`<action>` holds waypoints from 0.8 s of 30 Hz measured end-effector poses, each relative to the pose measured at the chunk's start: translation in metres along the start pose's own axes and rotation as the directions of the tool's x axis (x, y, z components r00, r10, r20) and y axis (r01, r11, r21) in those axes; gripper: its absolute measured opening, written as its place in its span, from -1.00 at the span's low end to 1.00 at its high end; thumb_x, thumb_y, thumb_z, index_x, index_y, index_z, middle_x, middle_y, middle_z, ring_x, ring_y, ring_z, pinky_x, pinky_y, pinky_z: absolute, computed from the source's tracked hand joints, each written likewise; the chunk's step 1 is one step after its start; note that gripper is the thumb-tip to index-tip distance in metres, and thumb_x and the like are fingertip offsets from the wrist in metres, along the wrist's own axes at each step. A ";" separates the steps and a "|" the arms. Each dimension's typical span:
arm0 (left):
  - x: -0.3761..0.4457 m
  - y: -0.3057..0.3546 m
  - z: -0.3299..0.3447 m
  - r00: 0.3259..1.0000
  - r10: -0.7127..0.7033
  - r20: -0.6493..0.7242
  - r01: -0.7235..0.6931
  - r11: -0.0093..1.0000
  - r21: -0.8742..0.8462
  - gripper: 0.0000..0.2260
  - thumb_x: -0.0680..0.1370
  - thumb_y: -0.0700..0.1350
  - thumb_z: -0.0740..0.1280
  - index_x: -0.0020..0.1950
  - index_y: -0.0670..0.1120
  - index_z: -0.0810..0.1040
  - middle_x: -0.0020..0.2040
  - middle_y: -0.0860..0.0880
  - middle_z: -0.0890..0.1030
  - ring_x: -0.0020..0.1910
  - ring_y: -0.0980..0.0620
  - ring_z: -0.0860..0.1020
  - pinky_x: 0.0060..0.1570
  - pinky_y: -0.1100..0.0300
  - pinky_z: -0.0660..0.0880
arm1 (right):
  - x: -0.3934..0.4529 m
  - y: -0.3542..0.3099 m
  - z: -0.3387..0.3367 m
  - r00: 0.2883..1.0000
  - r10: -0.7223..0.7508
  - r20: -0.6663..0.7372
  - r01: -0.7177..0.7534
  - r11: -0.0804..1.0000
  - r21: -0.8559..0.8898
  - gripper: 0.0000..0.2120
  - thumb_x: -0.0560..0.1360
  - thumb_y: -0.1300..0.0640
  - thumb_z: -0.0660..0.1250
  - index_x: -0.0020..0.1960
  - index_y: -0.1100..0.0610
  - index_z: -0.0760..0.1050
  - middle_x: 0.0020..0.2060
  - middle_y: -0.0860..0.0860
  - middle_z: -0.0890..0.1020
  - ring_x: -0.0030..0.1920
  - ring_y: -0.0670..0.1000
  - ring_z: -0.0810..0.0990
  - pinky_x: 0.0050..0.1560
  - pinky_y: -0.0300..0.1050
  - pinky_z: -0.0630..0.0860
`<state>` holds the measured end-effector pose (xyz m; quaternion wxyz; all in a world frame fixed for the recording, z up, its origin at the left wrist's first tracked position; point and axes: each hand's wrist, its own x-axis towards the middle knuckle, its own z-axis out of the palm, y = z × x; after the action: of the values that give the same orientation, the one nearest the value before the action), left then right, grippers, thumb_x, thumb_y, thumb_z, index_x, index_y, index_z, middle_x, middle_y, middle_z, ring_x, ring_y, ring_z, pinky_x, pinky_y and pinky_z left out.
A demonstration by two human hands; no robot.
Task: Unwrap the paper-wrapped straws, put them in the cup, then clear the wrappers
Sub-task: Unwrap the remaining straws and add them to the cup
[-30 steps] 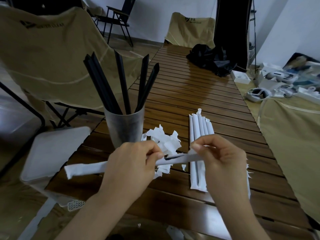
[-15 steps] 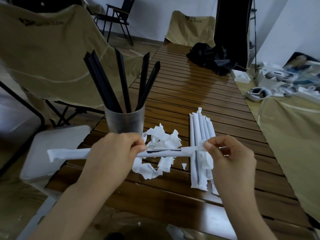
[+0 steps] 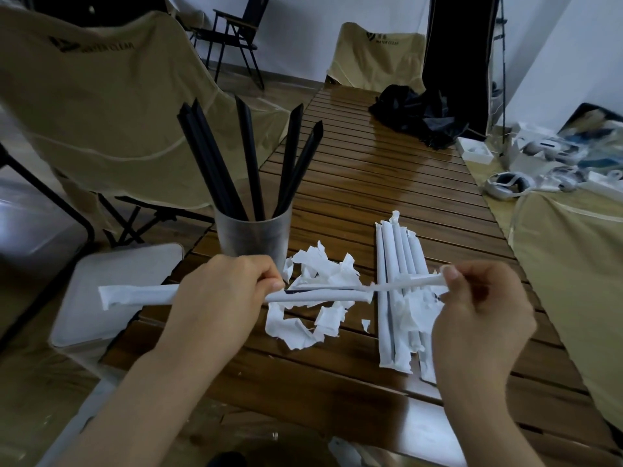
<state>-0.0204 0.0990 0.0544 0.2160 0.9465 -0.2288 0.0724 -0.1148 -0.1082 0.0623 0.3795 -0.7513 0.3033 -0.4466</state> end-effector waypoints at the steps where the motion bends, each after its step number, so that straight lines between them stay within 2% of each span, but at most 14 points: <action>1: 0.000 -0.001 -0.001 1.000 0.002 -0.002 -0.002 1.000 -0.002 -0.89 0.57 0.10 0.25 -0.06 0.16 0.56 -0.27 0.16 0.56 -0.25 0.16 0.50 -0.30 0.29 0.38 | 0.003 0.001 -0.001 1.000 0.005 -0.025 -0.005 1.000 0.013 -0.92 0.51 0.27 0.32 -0.13 0.12 0.52 -0.21 0.09 0.59 -0.20 0.08 0.57 -0.24 -0.29 0.39; 4: 0.001 -0.003 -0.003 1.000 0.013 0.002 -0.013 1.000 -0.009 -0.90 0.57 0.09 0.25 -0.09 0.18 0.55 -0.27 0.16 0.57 -0.25 0.18 0.50 -0.33 0.33 0.33 | 0.005 0.007 -0.001 0.999 0.032 -0.036 -0.030 0.999 0.031 -0.95 0.52 0.25 0.31 -0.10 0.15 0.51 -0.21 0.13 0.59 -0.19 0.11 0.58 -0.26 -0.37 0.37; 6: 0.002 -0.006 -0.005 1.000 0.023 0.017 -0.022 1.000 -0.006 -0.91 0.57 0.08 0.26 -0.10 0.17 0.54 -0.26 0.16 0.57 -0.25 0.19 0.50 -0.30 0.30 0.39 | 0.006 0.009 -0.001 0.998 0.017 -0.065 -0.017 1.000 0.010 -0.95 0.53 0.24 0.29 -0.10 0.14 0.50 -0.21 0.14 0.59 -0.20 0.11 0.58 -0.24 -0.37 0.39; 9: 0.002 -0.014 -0.008 0.999 0.016 0.028 -0.017 0.999 0.029 -0.90 0.56 0.07 0.27 -0.10 0.16 0.56 -0.27 0.15 0.57 -0.24 0.18 0.50 -0.29 0.25 0.44 | 0.012 0.011 -0.005 0.988 0.036 -0.153 -0.030 0.999 0.041 -0.94 0.53 0.21 0.27 -0.10 0.10 0.48 -0.20 0.14 0.60 -0.20 0.14 0.60 -0.16 -0.06 0.52; 10: 0.002 -0.017 -0.010 0.999 0.015 0.029 -0.016 0.999 0.030 -0.90 0.56 0.07 0.27 -0.09 0.16 0.57 -0.27 0.14 0.57 -0.25 0.19 0.51 -0.28 0.23 0.46 | 0.014 0.010 -0.007 0.988 0.059 -0.145 -0.051 0.997 0.052 -0.94 0.53 0.21 0.28 -0.10 0.10 0.49 -0.21 0.13 0.60 -0.21 0.13 0.61 -0.17 -0.01 0.54; 12: 0.002 -0.018 -0.013 0.999 0.018 0.046 -0.019 1.000 0.020 -0.90 0.55 0.08 0.28 -0.08 0.16 0.58 -0.25 0.15 0.59 -0.23 0.19 0.52 -0.24 0.21 0.50 | 0.013 0.010 -0.008 0.995 0.095 -0.015 -0.095 0.995 0.041 -0.93 0.52 0.22 0.32 -0.13 0.10 0.53 -0.26 0.06 0.62 -0.26 0.02 0.62 -0.24 -0.13 0.55; 14: 0.002 -0.017 -0.013 0.997 0.028 0.075 -0.028 1.000 0.005 -0.91 0.55 0.08 0.29 -0.07 0.17 0.59 -0.22 0.16 0.60 -0.19 0.21 0.54 -0.20 0.22 0.51 | 0.006 0.007 -0.003 0.974 0.115 0.197 -0.116 0.993 -0.003 -0.90 0.50 0.24 0.36 -0.16 0.08 0.56 -0.32 -0.04 0.63 -0.34 -0.12 0.60 -0.31 -0.22 0.51; 16: 0.002 -0.014 -0.013 0.991 0.046 0.129 -0.045 0.999 -0.008 -0.92 0.54 0.09 0.30 -0.09 0.19 0.58 -0.20 0.17 0.61 -0.16 0.22 0.54 -0.15 0.23 0.51 | -0.003 0.005 0.006 0.915 0.112 0.387 -0.098 0.994 -0.056 -0.88 0.49 0.24 0.37 -0.16 0.04 0.59 -0.34 -0.09 0.65 -0.32 -0.17 0.61 -0.23 -0.20 0.54; 19: -0.001 -0.009 -0.012 0.968 0.083 0.238 -0.070 0.996 -0.060 -0.92 0.54 0.11 0.31 -0.10 0.19 0.58 -0.18 0.18 0.61 -0.13 0.23 0.55 -0.09 0.23 0.52 | -0.012 0.009 0.018 0.778 0.122 0.617 -0.037 0.988 -0.149 -0.82 0.52 0.25 0.32 -0.03 0.01 0.63 -0.21 -0.12 0.68 -0.16 -0.12 0.64 -0.11 -0.24 0.54; 21: -0.002 -0.007 -0.011 0.958 0.105 0.267 -0.086 0.993 -0.084 -0.92 0.53 0.11 0.31 -0.08 0.20 0.59 -0.17 0.19 0.61 -0.12 0.24 0.54 -0.07 0.24 0.52 | -0.016 0.013 0.021 0.742 0.103 0.662 0.061 0.973 -0.221 -0.76 0.54 0.26 0.27 0.06 0.01 0.62 -0.13 -0.10 0.67 -0.13 -0.08 0.62 -0.15 -0.33 0.49; 24: -0.003 -0.006 -0.010 0.951 0.138 0.275 -0.111 0.988 -0.110 -0.91 0.54 0.10 0.31 -0.05 0.19 0.60 -0.13 0.21 0.62 -0.10 0.26 0.55 -0.03 0.23 0.53 | -0.014 0.008 0.017 0.752 0.017 0.659 0.143 0.972 -0.188 -0.77 0.53 0.24 0.30 0.08 -0.01 0.62 -0.11 -0.13 0.65 -0.17 -0.19 0.58 -0.24 -0.49 0.41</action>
<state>-0.0206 0.1090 0.0606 0.2201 0.9196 -0.3196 -0.0605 -0.1067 -0.0959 0.0443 0.3579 -0.9082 0.1741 -0.1295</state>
